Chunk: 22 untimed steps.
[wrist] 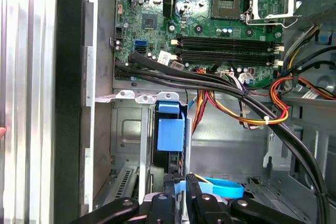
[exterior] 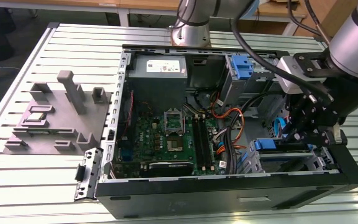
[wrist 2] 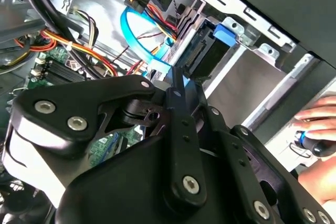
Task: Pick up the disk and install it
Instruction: 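Insert the first disk wire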
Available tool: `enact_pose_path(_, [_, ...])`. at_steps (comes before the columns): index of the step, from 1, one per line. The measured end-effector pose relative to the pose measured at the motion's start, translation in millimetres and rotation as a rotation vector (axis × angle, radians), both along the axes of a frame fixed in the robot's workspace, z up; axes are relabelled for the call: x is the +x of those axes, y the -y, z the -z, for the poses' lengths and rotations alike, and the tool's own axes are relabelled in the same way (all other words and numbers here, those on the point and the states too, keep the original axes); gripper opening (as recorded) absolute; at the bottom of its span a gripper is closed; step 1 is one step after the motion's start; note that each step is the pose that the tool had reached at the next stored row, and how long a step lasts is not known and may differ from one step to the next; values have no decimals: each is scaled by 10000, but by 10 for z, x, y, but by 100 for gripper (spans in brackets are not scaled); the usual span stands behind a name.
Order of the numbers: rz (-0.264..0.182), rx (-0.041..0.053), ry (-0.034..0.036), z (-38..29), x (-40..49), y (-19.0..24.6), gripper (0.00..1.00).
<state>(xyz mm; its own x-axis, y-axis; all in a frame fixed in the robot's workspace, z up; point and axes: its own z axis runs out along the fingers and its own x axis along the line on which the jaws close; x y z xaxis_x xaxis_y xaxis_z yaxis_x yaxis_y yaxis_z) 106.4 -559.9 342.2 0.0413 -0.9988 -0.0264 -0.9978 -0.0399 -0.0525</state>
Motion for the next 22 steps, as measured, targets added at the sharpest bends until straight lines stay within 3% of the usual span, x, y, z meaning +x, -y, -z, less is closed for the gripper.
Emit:
enact_pose_path(3, [0,1,0,-48,0,0,23])
enact_pose_path(6, [-1,18,0,-50,10,0,23])
enact_pose_path(14, [-1,44,0,-50,150,-1,23])
enact_pose_path(22, [6,47,-8,-78,156,0,23])
